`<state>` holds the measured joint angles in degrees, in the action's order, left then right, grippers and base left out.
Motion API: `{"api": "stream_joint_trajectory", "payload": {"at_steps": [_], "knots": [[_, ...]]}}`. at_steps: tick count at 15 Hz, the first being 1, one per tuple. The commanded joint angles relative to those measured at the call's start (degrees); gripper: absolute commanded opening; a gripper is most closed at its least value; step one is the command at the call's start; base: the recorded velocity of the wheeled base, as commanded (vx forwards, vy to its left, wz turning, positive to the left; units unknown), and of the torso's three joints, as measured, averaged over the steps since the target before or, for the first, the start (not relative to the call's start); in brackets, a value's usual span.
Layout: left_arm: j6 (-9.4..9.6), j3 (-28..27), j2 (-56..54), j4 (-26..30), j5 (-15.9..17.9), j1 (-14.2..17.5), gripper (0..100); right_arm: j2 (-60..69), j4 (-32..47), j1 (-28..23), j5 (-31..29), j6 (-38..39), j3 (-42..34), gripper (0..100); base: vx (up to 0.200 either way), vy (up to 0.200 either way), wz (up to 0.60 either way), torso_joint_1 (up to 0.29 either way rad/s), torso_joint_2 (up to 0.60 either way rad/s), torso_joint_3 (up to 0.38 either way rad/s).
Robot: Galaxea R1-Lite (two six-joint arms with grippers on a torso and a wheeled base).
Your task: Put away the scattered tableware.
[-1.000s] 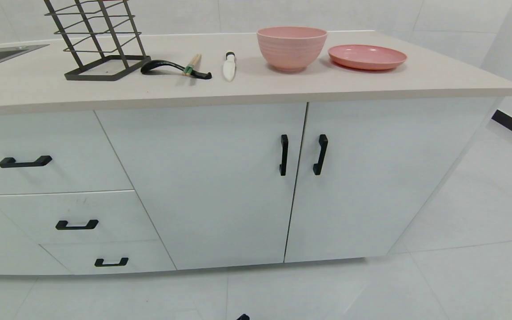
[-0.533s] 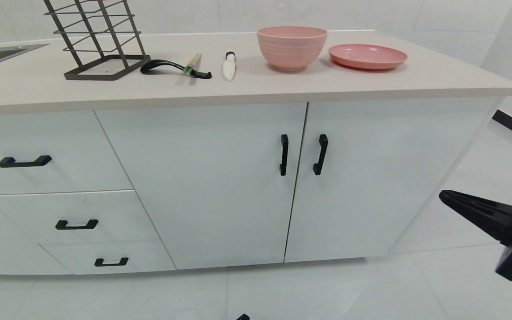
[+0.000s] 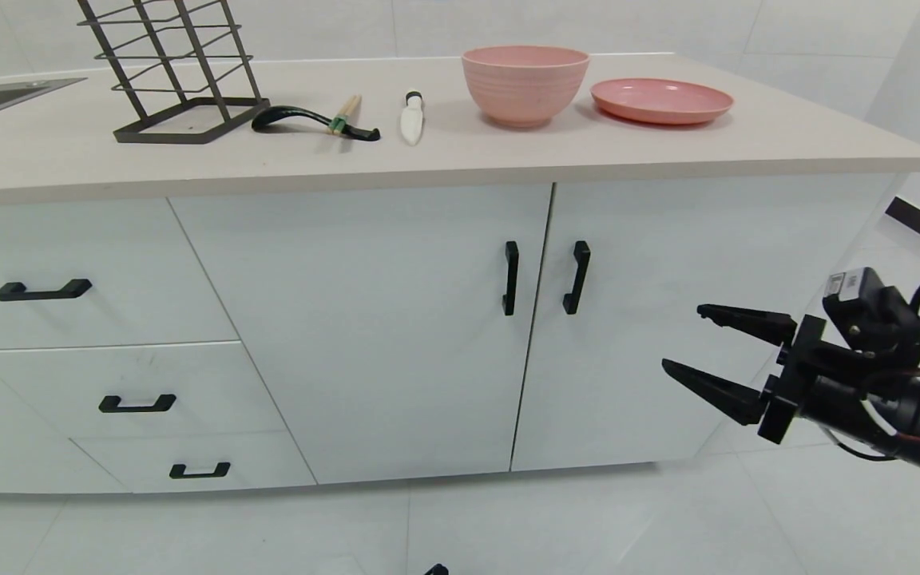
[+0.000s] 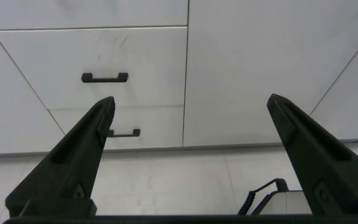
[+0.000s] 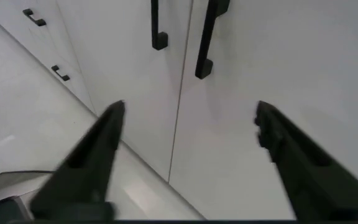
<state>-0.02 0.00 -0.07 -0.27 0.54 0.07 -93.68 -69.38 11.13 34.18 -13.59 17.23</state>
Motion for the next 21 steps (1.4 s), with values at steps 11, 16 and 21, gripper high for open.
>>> {"api": "stream_joint_trajectory", "payload": {"at_steps": [11,16,21], "knots": [[3.01,0.0,0.1,-0.3,3.2,0.0,100,-17.6,-10.3,0.7,6.9,-1.5,11.2,100,0.000,0.000,0.00,0.000,0.00,0.000],[2.05,-13.1,9.6,-12.7,8.8,0.1,100,-16.1,-10.4,1.9,7.0,-1.6,10.0,100,0.000,0.000,0.00,0.000,0.00,0.000],[-0.59,-17.1,37.1,-28.1,15.1,-11.9,100,-13.8,-10.4,4.1,6.9,-1.6,8.7,100,0.000,0.000,0.00,0.000,0.00,0.000]]}}
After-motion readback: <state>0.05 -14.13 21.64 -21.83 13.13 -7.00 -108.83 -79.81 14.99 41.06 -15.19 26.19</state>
